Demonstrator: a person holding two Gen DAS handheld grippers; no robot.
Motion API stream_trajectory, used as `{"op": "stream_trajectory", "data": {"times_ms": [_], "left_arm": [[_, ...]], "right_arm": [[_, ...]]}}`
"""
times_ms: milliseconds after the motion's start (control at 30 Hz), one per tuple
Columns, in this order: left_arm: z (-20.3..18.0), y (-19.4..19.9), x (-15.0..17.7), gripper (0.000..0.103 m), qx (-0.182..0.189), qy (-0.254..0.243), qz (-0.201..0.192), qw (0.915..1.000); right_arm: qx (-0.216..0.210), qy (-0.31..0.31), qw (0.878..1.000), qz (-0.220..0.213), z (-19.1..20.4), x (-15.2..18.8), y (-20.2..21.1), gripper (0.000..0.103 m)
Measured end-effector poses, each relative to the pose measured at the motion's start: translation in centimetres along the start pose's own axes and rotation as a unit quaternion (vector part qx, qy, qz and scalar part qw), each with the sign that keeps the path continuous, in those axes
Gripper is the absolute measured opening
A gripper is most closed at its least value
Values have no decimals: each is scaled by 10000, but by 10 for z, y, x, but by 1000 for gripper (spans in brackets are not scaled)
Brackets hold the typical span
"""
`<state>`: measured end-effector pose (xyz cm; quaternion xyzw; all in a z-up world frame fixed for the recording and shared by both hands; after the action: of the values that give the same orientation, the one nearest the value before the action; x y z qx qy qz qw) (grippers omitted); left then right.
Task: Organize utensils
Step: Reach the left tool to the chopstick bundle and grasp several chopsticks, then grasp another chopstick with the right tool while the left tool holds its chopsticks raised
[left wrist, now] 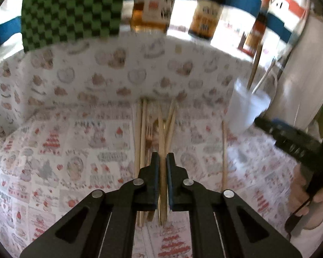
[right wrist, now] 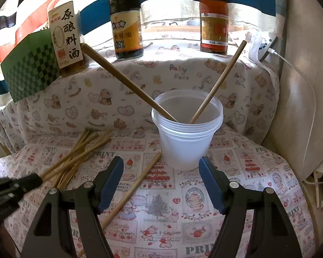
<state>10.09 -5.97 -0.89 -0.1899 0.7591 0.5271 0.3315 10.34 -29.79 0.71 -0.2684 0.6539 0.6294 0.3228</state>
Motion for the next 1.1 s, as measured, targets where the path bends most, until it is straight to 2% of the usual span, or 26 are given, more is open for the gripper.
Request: {"op": "stream_trajectory", "data": {"times_ms": [100, 233, 300, 500, 600, 767, 800, 833, 967, 1000, 1100], "left_arm": [[-1, 12, -3, 6, -25, -15, -281, 9996], [5, 21, -6, 6, 105, 255, -496, 9984], [8, 26, -9, 6, 28, 354, -645, 9973], [17, 52, -14, 6, 4, 529, -1333, 9897], [21, 64, -16, 6, -19, 548, -1589, 9858], [25, 76, -19, 6, 63, 671, -1848, 9805], [26, 78, -19, 6, 97, 709, -1870, 9798], [27, 80, -19, 6, 144, 734, -1901, 9789], [26, 83, -19, 6, 282, 699, -1930, 9783], [27, 83, -19, 6, 257, 730, -1961, 9775], [27, 83, -20, 6, 373, 730, -1932, 9777]], "right_arm": [[11, 45, 10000, 4, 2, 1, -1, 74], [40, 75, 10000, 6, 3, 2, -1, 74], [49, 58, 10000, 3, 3, 2, -2, 74], [11, -3, 10000, -34, 0, 1, 0, 74], [-218, -79, 9997, 107, 2, 2, -3, 74], [-726, -178, 9949, 683, 11, 12, -21, 74], [-810, -93, 9932, 830, 16, 15, -27, 71], [-842, -19, 9921, 934, 19, 18, -31, 64], [-736, 262, 9871, 1400, 33, 32, -53, 43], [-661, 293, 9864, 1479, 35, 35, -57, 41], [-428, 427, 9893, 1326, 39, 36, -59, 39]]}}
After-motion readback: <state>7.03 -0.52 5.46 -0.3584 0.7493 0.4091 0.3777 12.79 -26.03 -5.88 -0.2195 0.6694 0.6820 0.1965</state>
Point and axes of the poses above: each gripper's, at about its wrist camera, not at the fingertips, and y roughly against the way its jaws point, z to its left, x to its underside, the point moved 3 cm from there along -y, roughly the way its jaws point, and after that the axes turned 3 degrees about x, right-handed, at the moved point
